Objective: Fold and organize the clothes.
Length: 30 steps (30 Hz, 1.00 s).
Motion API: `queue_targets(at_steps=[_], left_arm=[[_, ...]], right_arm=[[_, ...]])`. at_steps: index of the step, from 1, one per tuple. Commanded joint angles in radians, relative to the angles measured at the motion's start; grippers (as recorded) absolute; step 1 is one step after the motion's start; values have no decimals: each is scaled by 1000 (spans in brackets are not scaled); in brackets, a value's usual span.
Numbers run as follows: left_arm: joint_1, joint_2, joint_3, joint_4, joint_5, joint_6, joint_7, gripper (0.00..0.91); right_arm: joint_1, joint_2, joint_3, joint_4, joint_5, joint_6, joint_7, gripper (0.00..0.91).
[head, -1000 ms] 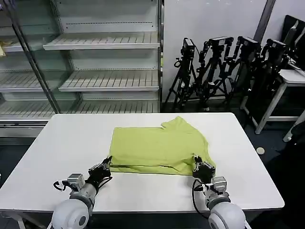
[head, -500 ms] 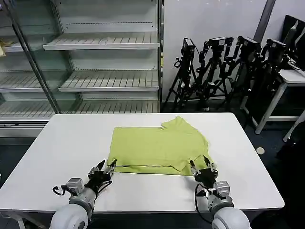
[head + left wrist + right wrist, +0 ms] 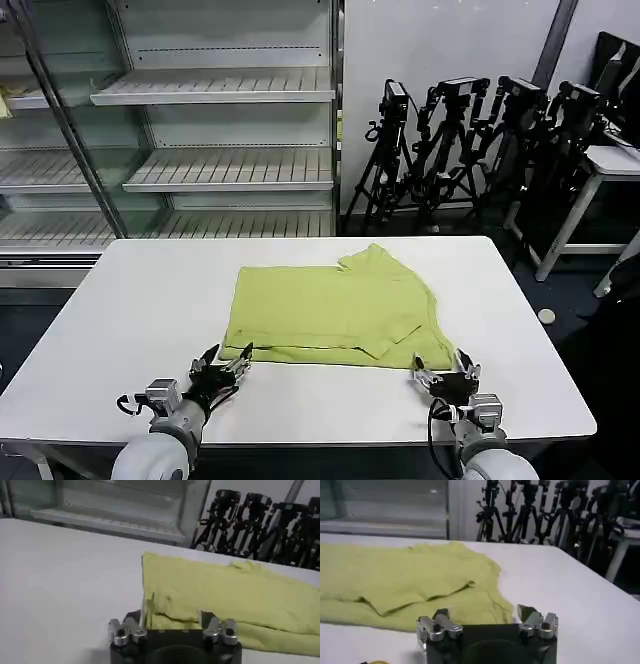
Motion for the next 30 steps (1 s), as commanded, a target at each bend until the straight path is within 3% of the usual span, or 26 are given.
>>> queue_targets(at_steps=[1, 17, 30], left_arm=[[2, -2, 10, 19, -5, 2, 4, 20], [66, 10, -18, -36, -33, 6, 17, 20], [274, -4, -68, -236, 9, 9, 3, 20]], right_arm=[[-14, 6, 6, -2, 30, -25, 17, 0], [-41, 3, 9, 23, 13, -3, 10, 0], [-251, -2, 56, 222, -69, 4, -6, 0]])
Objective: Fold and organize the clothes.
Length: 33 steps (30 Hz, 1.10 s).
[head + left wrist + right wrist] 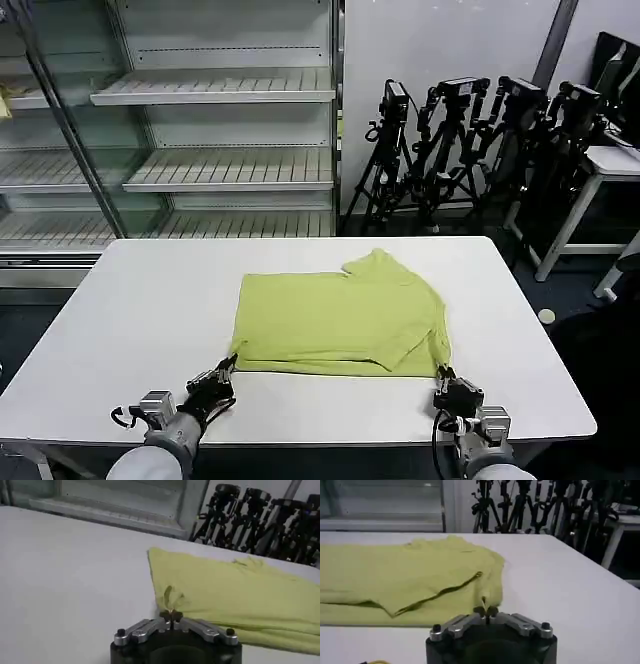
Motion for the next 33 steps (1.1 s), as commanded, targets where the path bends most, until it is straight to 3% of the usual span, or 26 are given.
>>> queue_targets(at_steps=[1, 10, 11, 12, 13, 14, 16, 26, 33], left_arm=[[191, -11, -31, -166, 36, 2, -5, 20], [375, -57, -71, -260, 190, -3, -43, 20], [386, -57, -76, -265, 191, -3, -43, 20], [399, -53, -83, -266, 191, -3, -42, 20], [404, -48, -88, -265, 192, -3, -42, 40], [406, -41, -98, -263, 194, -2, -39, 353], [407, -32, -107, -262, 203, -2, -33, 877], [392, 4, -162, -304, 232, 21, -40, 907], [244, 70, -226, -284, 163, 27, -40, 907]], right_arm=[[-143, -1, 22, 131, -48, 6, -3, 0], [-327, -9, 47, 208, -106, 31, -29, 0], [-331, -8, 44, 207, -110, 27, -27, 846], [-332, -7, 42, 209, -112, 15, -25, 907], [-333, -8, 42, 212, -117, 2, -27, 907], [-335, -12, 43, 217, -120, -1, -29, 907], [-340, -17, 49, 227, -125, -2, -39, 907], [-304, -58, 146, 281, -94, -3, -49, 907], [-69, -82, 139, 216, -3, -53, -20, 907]])
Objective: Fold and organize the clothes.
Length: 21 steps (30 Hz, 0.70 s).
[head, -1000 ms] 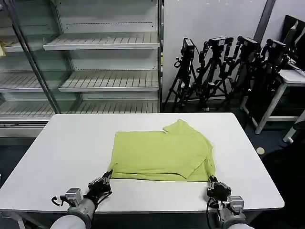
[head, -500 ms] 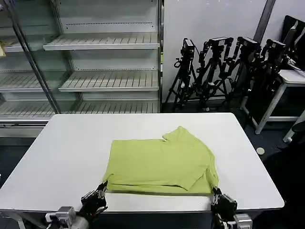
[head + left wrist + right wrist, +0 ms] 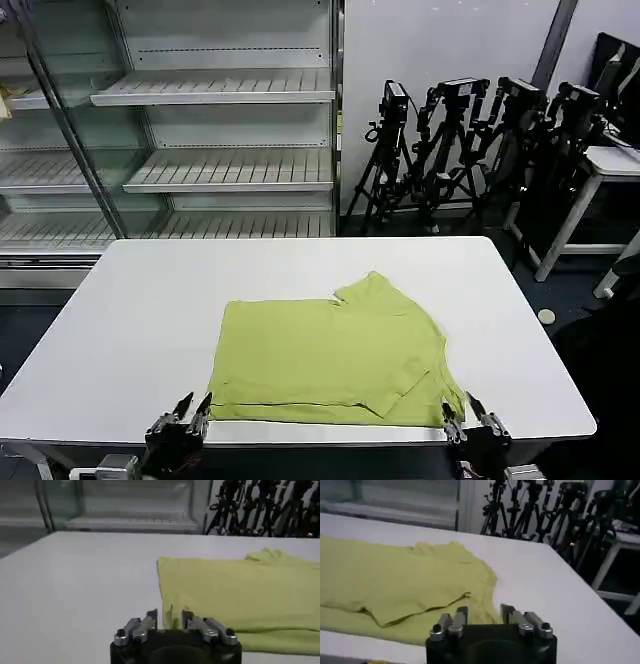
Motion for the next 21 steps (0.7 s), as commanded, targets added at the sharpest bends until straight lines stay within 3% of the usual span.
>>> queue_targets(at_steps=[1, 4, 9, 17, 21], left_arm=[[-131, 83, -72, 8, -34, 8, 1, 907], [-233, 113, -30, 95, -119, 51, -3, 907], [-422, 126, 55, 211, -229, 129, -41, 907], [-683, 164, 236, 405, -217, 130, -54, 907], [-803, 158, 300, 524, -197, 131, -48, 907]], right_arm=[[206, -26, 8, -41, 79, -42, 25, 907], [366, -31, -49, -123, 151, -89, 75, 907], [589, -57, -179, -256, 187, -127, 97, 907], [881, -61, -351, -480, 210, -134, 110, 907], [1015, -48, -414, -580, 307, -135, 122, 907]])
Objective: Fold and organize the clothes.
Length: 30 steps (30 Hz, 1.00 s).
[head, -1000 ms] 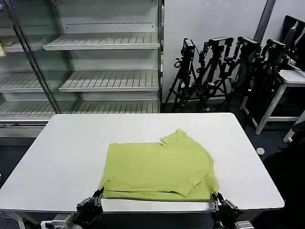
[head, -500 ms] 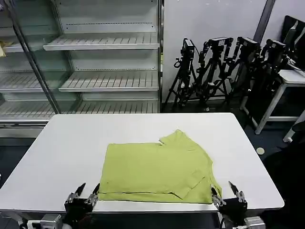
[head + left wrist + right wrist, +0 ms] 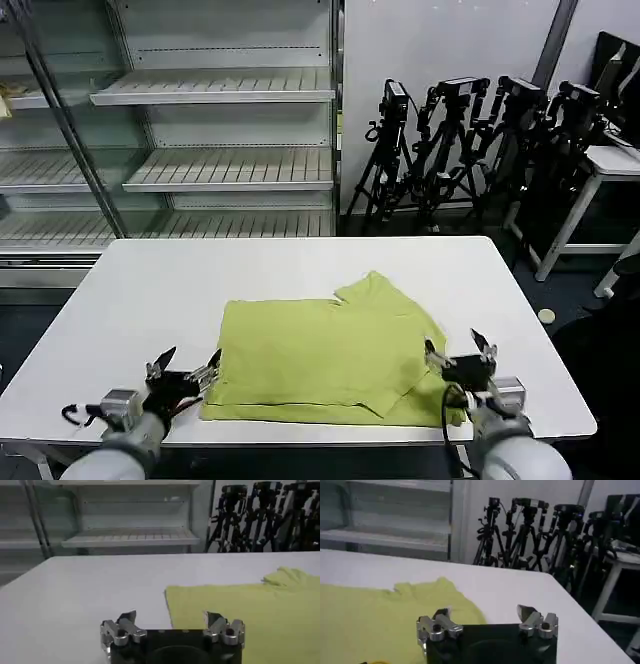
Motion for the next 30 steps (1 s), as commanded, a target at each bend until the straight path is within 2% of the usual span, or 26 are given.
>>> queue_targets(at_steps=[1, 8, 15, 20, 21, 22, 24, 25, 26, 27, 28, 30], left_arm=[[-448, 26, 228, 347, -39, 39, -7, 907], [-584, -8, 311, 517, -66, 40, -11, 907], [-656, -28, 362, 601, -70, 40, -16, 907], [-662, -32, 367, 632, -75, 40, -18, 907], [-659, -31, 369, 631, -75, 40, -18, 806], [-656, -31, 370, 629, -75, 39, -18, 403], [-648, -30, 370, 624, -75, 39, -18, 81], [-645, -30, 370, 621, -75, 39, -18, 40], [-641, -29, 370, 619, -74, 38, -17, 20], [-638, -28, 370, 615, -74, 38, -17, 20], [-635, -28, 369, 612, -74, 38, -17, 20], [-628, -26, 368, 604, -75, 38, -15, 20]], right_arm=[[426, 6, -201, -288, 145, -25, 30, 907], [561, 54, -257, -480, 198, -26, 21, 907], [635, 103, -322, -633, 192, -25, 11, 907], [649, 142, -333, -703, 186, -25, 8, 907], [651, 148, -333, -715, 185, -25, 7, 907], [654, 151, -333, -719, 185, -25, 6, 907], [661, 162, -335, -746, 191, -25, 0, 907], [662, 165, -336, -755, 198, -25, -3, 877], [663, 167, -337, -762, 208, -25, -2, 715], [663, 170, -337, -767, 222, -25, 1, 373], [662, 172, -335, -771, 231, -25, 1, 141], [656, 173, -334, -772, 245, -25, -2, 10]])
